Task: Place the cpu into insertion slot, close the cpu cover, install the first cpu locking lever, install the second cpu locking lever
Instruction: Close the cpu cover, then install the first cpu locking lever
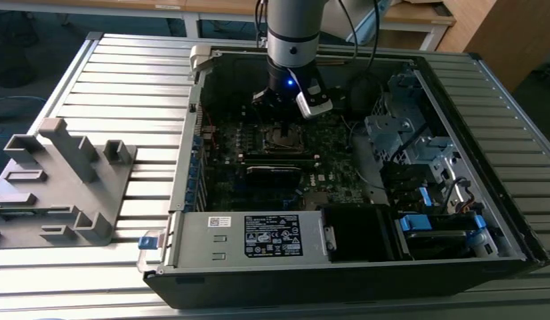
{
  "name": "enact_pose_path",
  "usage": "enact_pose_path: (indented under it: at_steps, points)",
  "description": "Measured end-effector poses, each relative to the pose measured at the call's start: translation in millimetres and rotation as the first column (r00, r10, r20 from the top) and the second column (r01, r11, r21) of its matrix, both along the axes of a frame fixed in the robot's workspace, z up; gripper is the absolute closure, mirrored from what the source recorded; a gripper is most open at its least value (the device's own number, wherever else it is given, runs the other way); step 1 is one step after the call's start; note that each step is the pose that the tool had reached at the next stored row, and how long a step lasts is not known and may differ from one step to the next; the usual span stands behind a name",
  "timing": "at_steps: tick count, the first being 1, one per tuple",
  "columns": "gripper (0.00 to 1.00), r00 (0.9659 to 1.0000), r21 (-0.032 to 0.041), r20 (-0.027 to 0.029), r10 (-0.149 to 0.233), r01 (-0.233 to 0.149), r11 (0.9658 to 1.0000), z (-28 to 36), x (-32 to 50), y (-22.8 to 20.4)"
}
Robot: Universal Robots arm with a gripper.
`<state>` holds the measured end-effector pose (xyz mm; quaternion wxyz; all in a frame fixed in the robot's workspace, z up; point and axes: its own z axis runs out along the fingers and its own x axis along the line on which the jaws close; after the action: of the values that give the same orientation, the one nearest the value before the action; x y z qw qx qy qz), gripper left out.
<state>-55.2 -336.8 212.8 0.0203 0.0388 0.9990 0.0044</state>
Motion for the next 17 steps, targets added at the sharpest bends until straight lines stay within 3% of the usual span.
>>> enact_pose_path:
  at_steps: [17]
  points:
    - [0.90, 1.0000, -0.0003, 0.0003, 0.000, 0.000, 1.0000, 1.3, -2.5, -0.8]
